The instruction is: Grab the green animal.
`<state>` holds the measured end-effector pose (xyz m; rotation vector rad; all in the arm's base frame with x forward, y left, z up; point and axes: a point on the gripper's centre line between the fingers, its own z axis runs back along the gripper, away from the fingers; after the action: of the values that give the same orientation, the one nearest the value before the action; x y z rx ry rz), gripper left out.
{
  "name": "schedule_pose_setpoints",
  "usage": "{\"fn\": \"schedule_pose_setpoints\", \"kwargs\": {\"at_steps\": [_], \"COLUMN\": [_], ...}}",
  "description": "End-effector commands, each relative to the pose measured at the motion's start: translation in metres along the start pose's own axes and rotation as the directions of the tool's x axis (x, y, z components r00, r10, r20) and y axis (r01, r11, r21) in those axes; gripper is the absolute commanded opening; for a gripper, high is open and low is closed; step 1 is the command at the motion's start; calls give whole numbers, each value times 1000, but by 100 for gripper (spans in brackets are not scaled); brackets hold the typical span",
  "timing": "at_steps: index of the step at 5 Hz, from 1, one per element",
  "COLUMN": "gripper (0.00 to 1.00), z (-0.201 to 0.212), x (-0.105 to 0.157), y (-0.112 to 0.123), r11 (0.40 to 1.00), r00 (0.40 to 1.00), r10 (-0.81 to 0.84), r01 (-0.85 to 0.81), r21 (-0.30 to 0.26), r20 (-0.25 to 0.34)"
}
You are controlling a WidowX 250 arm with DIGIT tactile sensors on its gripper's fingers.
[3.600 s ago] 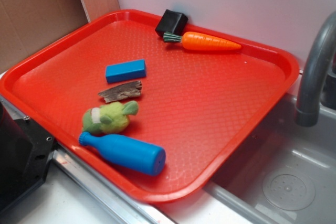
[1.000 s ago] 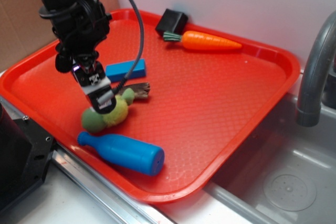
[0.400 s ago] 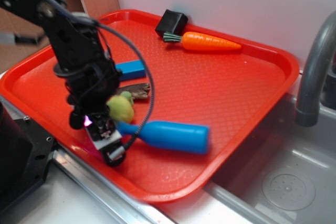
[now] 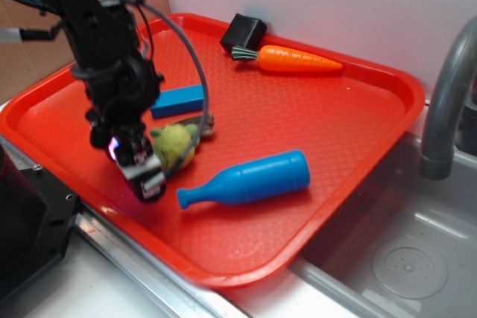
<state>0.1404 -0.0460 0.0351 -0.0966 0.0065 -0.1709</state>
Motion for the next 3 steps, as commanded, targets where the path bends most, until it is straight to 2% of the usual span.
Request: {"fn": "schedule_pose_setpoints", "kwargs": {"at_steps": [1,2,3], "gripper": [1,100,100], "z": [9,1,0], "x": [17,21,25], "y": [12,8,3], "r11": [1000,999,998], "r00": [999,1000,998], "r10": [28,-26,-55], "r01": [-28,26,55], "r21": [0,-21,-28], "r20": [29,14,17]}}
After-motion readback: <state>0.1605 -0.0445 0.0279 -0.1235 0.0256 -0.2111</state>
